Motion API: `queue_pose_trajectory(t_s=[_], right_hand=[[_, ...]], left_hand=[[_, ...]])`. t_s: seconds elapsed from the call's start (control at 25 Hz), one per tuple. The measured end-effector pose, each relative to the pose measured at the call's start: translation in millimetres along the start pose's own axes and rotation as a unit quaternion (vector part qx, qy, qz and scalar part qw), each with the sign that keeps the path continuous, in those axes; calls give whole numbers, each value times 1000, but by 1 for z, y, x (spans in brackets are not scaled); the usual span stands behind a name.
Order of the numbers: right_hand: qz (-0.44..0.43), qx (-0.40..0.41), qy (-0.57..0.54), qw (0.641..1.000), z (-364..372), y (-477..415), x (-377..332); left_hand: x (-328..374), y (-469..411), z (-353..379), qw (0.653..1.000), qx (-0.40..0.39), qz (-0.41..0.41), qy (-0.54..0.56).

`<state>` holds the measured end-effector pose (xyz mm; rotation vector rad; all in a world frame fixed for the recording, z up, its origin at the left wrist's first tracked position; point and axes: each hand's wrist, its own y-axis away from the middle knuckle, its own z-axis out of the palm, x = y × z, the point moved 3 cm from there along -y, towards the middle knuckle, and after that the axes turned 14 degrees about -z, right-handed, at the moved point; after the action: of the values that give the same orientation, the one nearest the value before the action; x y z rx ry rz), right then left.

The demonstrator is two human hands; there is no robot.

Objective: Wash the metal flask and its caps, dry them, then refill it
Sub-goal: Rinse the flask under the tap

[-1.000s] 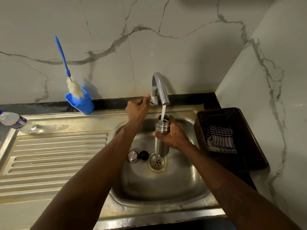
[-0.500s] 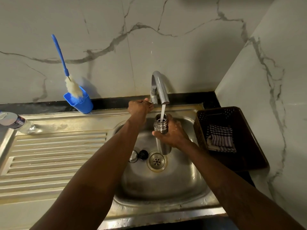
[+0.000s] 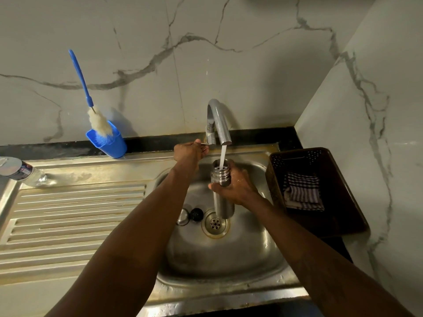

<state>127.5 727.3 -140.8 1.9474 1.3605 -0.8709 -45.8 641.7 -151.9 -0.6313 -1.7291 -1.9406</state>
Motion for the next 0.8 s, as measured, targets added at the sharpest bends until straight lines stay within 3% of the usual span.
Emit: queue_pose_trajectory(t_s=[0.04,0.2,0.32,0.64,0.8], right_hand=[[-4,15,-6,1000,-2,-1,0],[0,-49,21,999,5,2,-1],[13,5,6,1000,0,2,-1],[-8,4,2,1000,-4,1,2],[-18,7,5,1000,-2,1,2]], left_hand=[[-2,1,0,1000,-5,-5,-1],[-3,2,-3,1000,-8,-21,6],[-1,7,0,999,-24,-21,-7],[1,6,1,999,42,-31,0],[4,13,4,998,34,41,-44]])
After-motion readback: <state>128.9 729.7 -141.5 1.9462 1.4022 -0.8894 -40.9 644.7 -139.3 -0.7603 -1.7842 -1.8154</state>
